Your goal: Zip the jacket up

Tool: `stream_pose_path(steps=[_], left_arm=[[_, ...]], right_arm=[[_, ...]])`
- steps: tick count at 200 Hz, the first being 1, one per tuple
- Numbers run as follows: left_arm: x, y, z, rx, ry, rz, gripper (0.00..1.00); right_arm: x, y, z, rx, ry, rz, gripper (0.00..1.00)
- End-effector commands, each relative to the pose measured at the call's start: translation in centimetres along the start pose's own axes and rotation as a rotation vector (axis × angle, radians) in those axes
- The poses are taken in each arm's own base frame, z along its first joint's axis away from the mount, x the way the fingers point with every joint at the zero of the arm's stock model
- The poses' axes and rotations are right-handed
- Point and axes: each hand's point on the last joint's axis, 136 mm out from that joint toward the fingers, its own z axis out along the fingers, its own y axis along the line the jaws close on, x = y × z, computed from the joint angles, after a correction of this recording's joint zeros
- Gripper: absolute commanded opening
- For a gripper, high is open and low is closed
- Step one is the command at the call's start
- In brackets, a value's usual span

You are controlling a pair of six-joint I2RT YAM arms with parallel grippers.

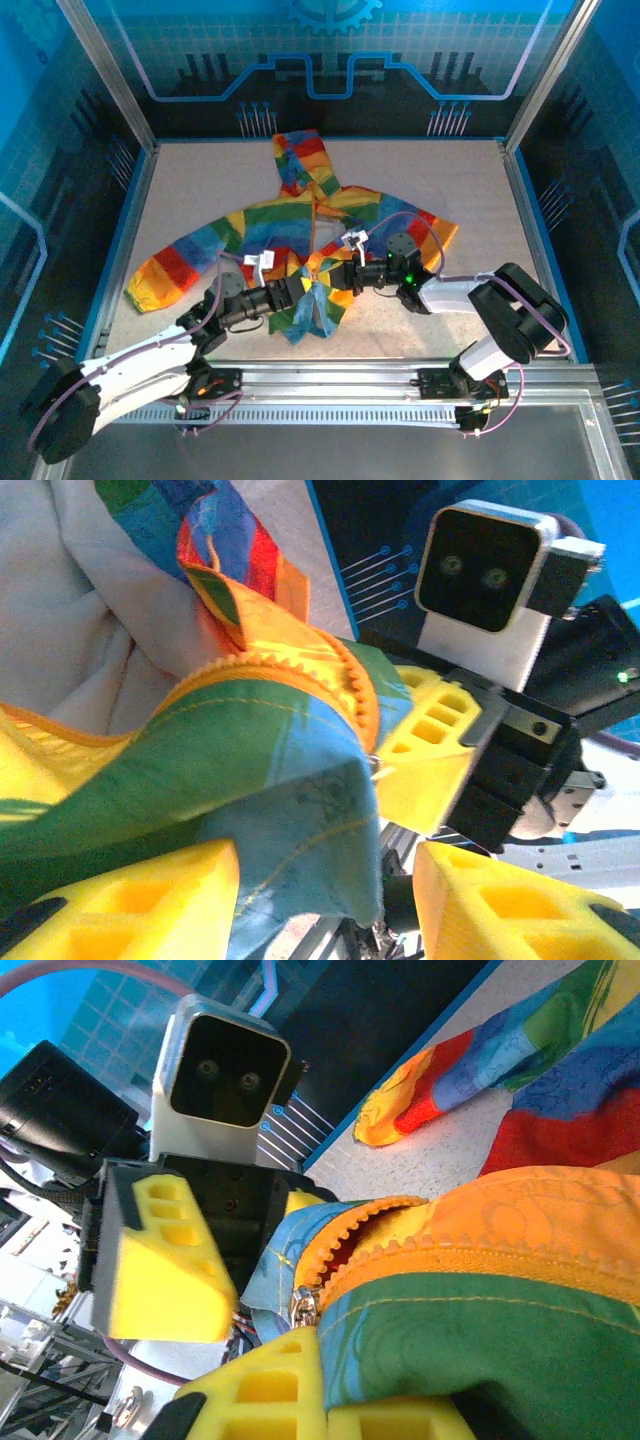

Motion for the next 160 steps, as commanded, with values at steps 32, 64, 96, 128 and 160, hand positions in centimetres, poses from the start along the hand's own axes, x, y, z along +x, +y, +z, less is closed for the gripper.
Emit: stream_pose_path(steps=[32, 64, 96, 128, 160], left_arm=[[-1.5, -1.7, 1.3, 0.053, -0.049, 0.021, 0.12], [-1.0, -0.3, 0.4, -0.036, -0.032, 0.023, 0.0], [-0.2, 0.1, -0.6, -0.05, -0.01, 0.023, 0.0], [0.9, 0.4, -0.8, -0.078, 0.054, 0.019, 0.0], [1.5, 0.7, -0.9, -0.101, 0.095, 0.02, 0.0]], right_arm=[[-0.3, 0.9, -0.2, -0.006, -0.008, -0.054, 0.0], [-0.1, 0.5, -0.5, 0.037, -0.003, -0.062, 0.0], [-0.1, 0.1, -0.6, 0.074, 0.01, -0.071, 0.0], [0.2, 0.3, -0.6, 0.082, 0.044, -0.078, 0.04], [0.2, 0.6, -0.8, 0.088, 0.042, -0.085, 0.05]])
